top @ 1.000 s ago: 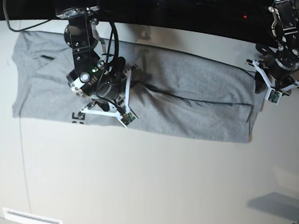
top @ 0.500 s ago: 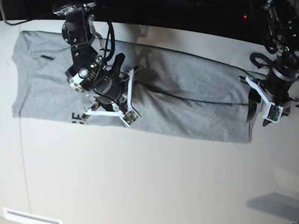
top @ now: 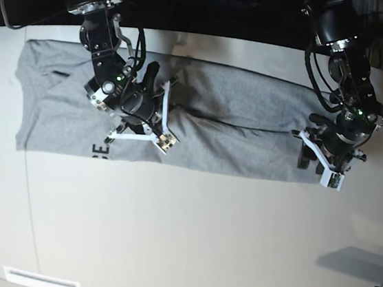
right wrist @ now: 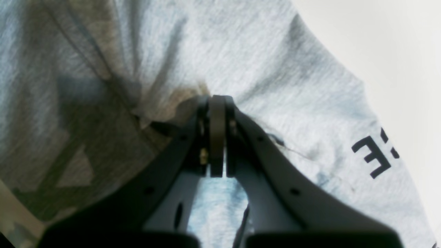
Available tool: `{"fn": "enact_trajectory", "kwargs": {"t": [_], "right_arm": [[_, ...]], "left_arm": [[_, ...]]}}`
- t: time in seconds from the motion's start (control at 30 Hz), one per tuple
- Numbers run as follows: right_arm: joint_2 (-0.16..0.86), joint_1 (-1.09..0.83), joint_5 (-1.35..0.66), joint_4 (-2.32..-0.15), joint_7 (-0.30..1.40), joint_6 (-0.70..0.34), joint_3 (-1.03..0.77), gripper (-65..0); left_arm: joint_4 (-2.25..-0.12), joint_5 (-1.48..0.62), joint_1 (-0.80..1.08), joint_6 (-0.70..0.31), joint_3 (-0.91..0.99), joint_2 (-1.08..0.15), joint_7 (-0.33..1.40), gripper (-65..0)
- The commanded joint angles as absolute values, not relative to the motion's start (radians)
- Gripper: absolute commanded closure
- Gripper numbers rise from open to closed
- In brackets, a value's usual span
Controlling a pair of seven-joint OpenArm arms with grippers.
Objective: Fold the T-shirt properly
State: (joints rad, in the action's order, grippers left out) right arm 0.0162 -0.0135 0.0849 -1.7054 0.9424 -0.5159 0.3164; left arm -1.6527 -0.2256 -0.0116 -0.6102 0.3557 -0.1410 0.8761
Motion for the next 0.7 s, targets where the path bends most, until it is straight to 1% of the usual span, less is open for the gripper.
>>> {"fn": "enact_trajectory", "kwargs": {"t": [0.0, 0.1, 0.2, 0.33, 0.47, 0.67], "right_arm": [[0.012, 0.004, 0.077, -1.722, 0.924, -0.516, 0.315, 0.0], [0.012, 0.004, 0.077, -1.722, 0.924, -0.516, 0.315, 0.0], [0.012, 0.004, 0.077, -1.722, 0.924, -0.516, 0.315, 0.0], [0.01, 0.002, 0.077, -1.722, 0.924, -0.516, 0.315, 0.0], [0.008, -0.008, 0.077, -1.722, 0.924, -0.516, 0.315, 0.0], [0.008, -0.01, 0.077, -1.722, 0.924, -0.516, 0.315, 0.0]], "left_arm": [[-1.669, -0.24, -0.024, -0.61, 0.355, -0.154, 0.858, -27.2], [-1.662, -0.239, -0.016, -0.61, 0.352, -0.13, 0.86, -27.2], [-1.647, -0.234, -0.002, -0.605, 0.344, -0.128, 0.86, -27.2], [-1.575, -0.239, -0.004, -0.605, 0.346, -0.131, 0.86, -27.2], [-1.566, -0.239, 0.013, -0.608, 0.354, -0.131, 0.86, -27.2], [-1.675, -0.229, 0.084, -0.608, 0.355, -0.14, 0.86, -27.2]]}}
